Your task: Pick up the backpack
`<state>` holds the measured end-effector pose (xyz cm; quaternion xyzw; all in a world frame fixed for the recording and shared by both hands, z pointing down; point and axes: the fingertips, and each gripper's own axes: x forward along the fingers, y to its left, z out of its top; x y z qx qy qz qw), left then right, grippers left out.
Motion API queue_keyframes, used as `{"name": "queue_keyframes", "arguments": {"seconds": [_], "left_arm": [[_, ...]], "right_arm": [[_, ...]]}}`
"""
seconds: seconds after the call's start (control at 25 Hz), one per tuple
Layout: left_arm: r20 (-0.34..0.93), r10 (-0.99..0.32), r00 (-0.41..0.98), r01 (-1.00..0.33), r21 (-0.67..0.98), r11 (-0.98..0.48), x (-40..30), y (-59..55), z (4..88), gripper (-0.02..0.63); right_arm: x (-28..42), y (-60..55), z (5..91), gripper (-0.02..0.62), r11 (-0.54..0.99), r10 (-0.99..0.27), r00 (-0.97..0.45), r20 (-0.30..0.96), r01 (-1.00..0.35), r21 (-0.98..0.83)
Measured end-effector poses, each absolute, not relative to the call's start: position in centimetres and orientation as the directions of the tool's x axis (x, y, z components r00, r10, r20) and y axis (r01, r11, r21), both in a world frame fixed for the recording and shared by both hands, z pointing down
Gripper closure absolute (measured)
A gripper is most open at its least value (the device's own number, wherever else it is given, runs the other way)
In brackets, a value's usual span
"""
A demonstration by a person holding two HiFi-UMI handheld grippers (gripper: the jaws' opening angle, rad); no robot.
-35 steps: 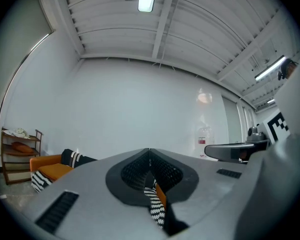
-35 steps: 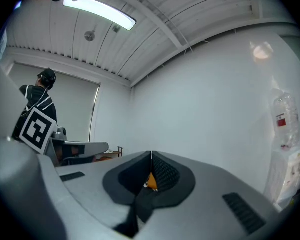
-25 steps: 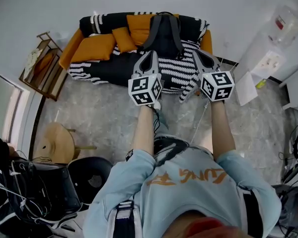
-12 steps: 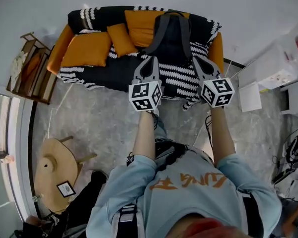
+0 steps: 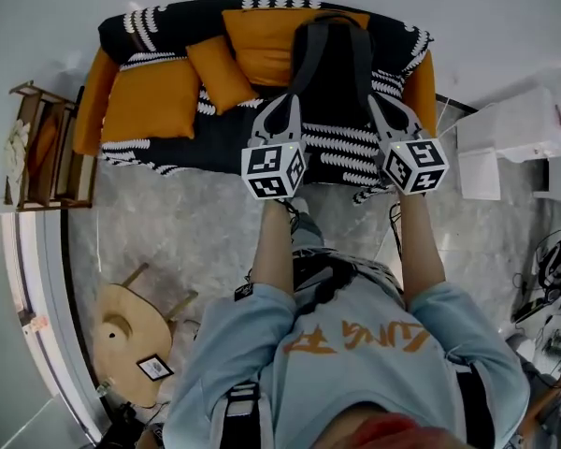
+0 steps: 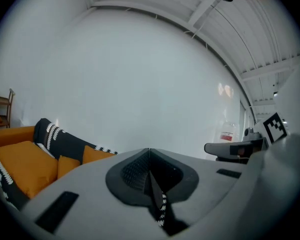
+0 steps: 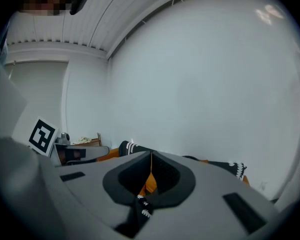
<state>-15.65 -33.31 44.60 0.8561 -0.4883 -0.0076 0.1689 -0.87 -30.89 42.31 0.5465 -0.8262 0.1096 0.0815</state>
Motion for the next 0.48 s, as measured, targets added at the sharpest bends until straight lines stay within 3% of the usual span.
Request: {"name": "queue_keyframes", "arguments": {"seconds": [0.48], "left_arm": [[0.26, -0.726, 0.637, -0.767, 0.31, -0.562, -5.9, -37.9, 49.7, 0.584]], "right_arm": [[9.3, -33.6, 48.1, 0.568, 0.202, -0.907, -0.254, 0.337, -0.962, -0.181]]}}
